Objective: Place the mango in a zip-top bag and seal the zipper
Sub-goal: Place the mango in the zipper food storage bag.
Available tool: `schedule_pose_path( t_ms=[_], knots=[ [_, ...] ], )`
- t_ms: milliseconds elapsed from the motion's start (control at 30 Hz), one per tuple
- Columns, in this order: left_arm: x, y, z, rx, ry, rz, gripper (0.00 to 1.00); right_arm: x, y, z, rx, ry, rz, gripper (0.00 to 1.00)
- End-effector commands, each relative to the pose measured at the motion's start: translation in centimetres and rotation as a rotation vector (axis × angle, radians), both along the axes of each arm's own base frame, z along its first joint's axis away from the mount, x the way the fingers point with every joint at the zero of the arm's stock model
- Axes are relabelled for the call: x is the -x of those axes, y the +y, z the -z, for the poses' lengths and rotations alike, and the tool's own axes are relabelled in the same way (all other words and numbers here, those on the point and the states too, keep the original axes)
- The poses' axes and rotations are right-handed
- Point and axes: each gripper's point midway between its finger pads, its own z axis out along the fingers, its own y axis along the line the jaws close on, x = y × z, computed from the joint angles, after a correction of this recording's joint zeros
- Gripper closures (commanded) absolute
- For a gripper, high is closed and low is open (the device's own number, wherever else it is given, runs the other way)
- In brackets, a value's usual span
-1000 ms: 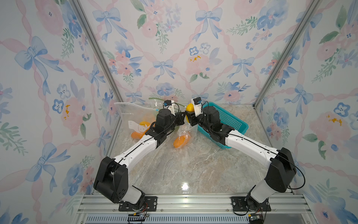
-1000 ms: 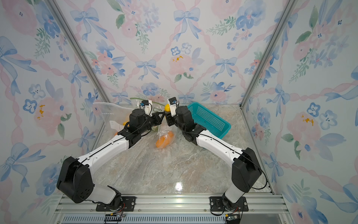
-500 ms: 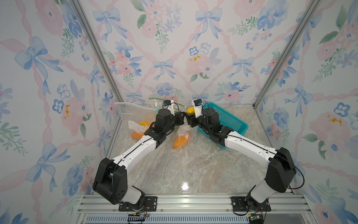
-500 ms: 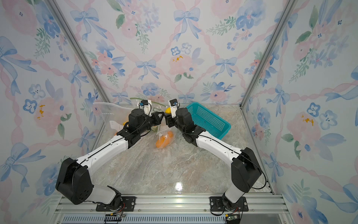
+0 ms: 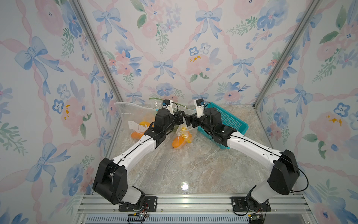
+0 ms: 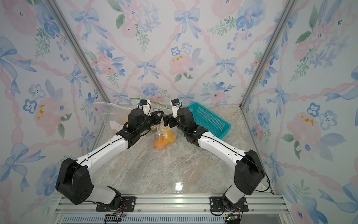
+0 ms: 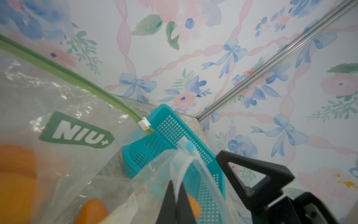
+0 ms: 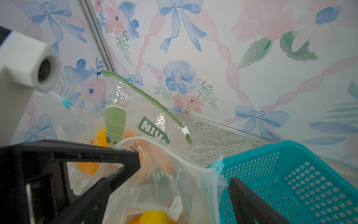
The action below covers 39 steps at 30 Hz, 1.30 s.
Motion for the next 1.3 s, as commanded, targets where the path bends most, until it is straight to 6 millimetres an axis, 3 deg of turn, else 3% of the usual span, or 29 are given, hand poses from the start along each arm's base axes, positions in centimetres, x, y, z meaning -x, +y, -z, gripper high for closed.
schedule_pose_path(
  t_ms=[0, 133, 367, 567, 767, 967, 1267],
  knots=[
    [0.5, 0.1, -1.4, -0.006, -0.057, 0.016, 1.00, 0.2, -4.0, -2.4, -0.008, 0.028, 0.073, 0.01],
    [0.7, 0.5, -1.7, -0.019, -0.073, 0.007, 1.00, 0.0, -8.5, -2.5, 0.041, 0.098, 0.161, 0.01],
    [0.9, 0.9, -1.9, -0.031, -0.087, 0.002, 1.00, -0.3, -16.2, 1.2, 0.228, 0.315, 0.264, 0.01],
    [0.9, 0.9, -1.7, -0.035, -0.087, 0.005, 1.00, -0.6, -20.4, 6.6, 0.491, 0.541, 0.244, 0.07],
    [0.7, 0.9, -1.3, -0.033, -0.075, -0.001, 1.00, -1.8, -23.3, 12.3, 0.596, 0.719, 0.162, 0.09],
    [0.7, 0.7, -1.0, -0.030, -0.065, 0.005, 1.00, -1.8, -24.0, 16.3, 0.579, 0.845, 0.046, 0.12],
    [0.5, 0.5, -0.9, -0.020, -0.054, 0.009, 1.00, -0.1, -21.2, 20.2, 0.593, 0.939, -0.129, 0.11]
  ],
)
